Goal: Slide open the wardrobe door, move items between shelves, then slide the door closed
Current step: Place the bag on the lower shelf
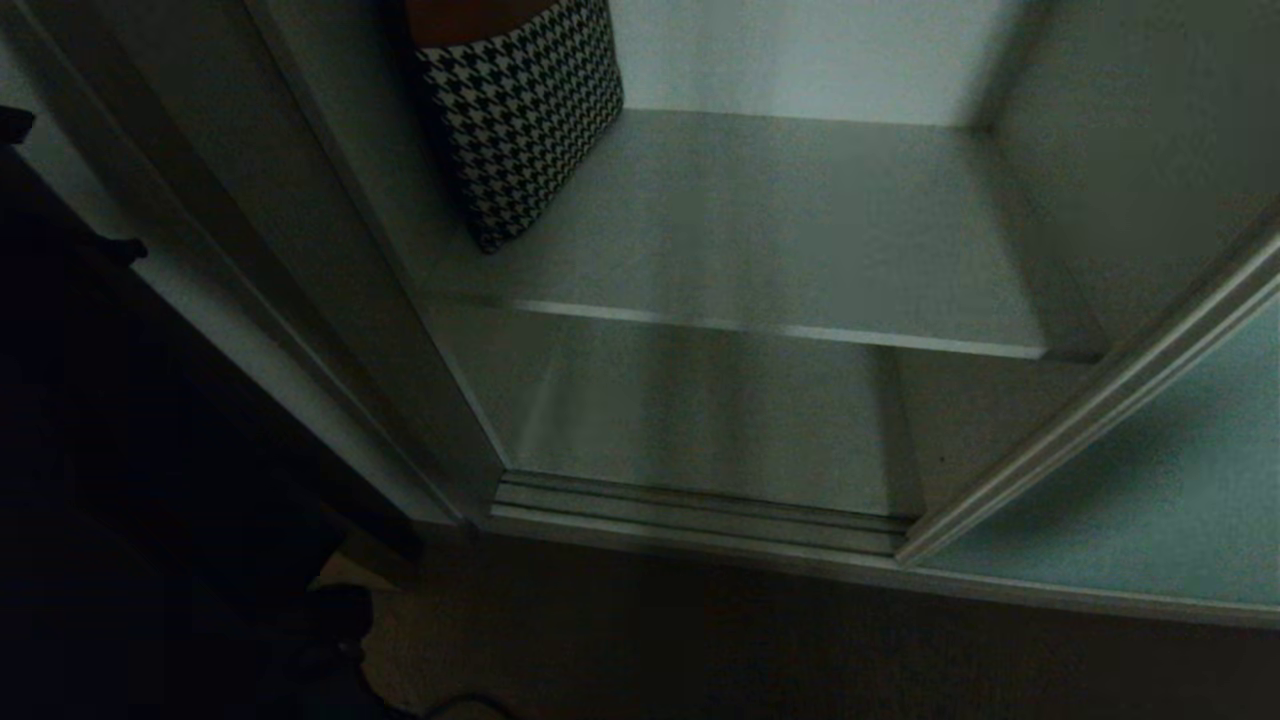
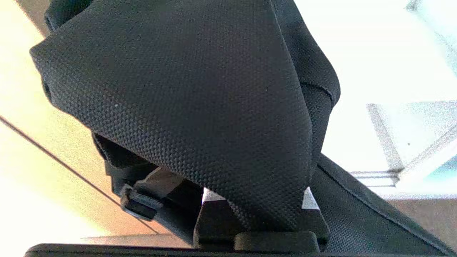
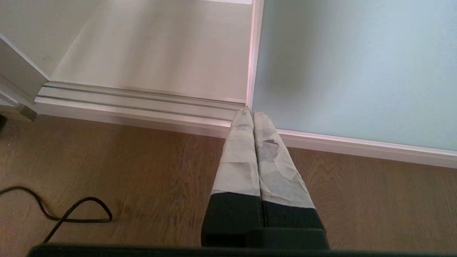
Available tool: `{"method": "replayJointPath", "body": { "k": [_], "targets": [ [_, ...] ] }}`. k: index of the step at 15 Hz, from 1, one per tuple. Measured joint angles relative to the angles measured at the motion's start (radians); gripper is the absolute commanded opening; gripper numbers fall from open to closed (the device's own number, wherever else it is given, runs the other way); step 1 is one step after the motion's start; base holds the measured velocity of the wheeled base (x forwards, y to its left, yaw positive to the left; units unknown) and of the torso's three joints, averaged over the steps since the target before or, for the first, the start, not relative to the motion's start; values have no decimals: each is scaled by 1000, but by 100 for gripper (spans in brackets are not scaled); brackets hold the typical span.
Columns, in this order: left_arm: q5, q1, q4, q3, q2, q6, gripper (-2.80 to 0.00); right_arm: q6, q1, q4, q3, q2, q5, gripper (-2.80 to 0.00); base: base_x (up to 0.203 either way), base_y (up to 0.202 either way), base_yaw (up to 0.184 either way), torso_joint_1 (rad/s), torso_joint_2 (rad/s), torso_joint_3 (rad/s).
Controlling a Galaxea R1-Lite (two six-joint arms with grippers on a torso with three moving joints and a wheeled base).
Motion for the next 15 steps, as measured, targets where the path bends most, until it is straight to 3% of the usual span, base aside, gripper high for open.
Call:
{"method": "replayJointPath", "body": {
  "k": [5, 8, 15],
  "targets": [
    [-2, 19, 81, 19, -74, 4, -280, 0, 0, 0, 0, 0, 0, -280, 0, 0, 0, 0, 1, -158],
    [-58, 32, 90, 33, -101, 5, -280, 0, 0, 0, 0, 0, 0, -280, 0, 0, 0, 2, -2, -196],
    [-98, 52, 91, 50, -110, 3, -280, 0, 0, 0, 0, 0, 0, -280, 0, 0, 0, 3, 3, -195]
  ]
}}
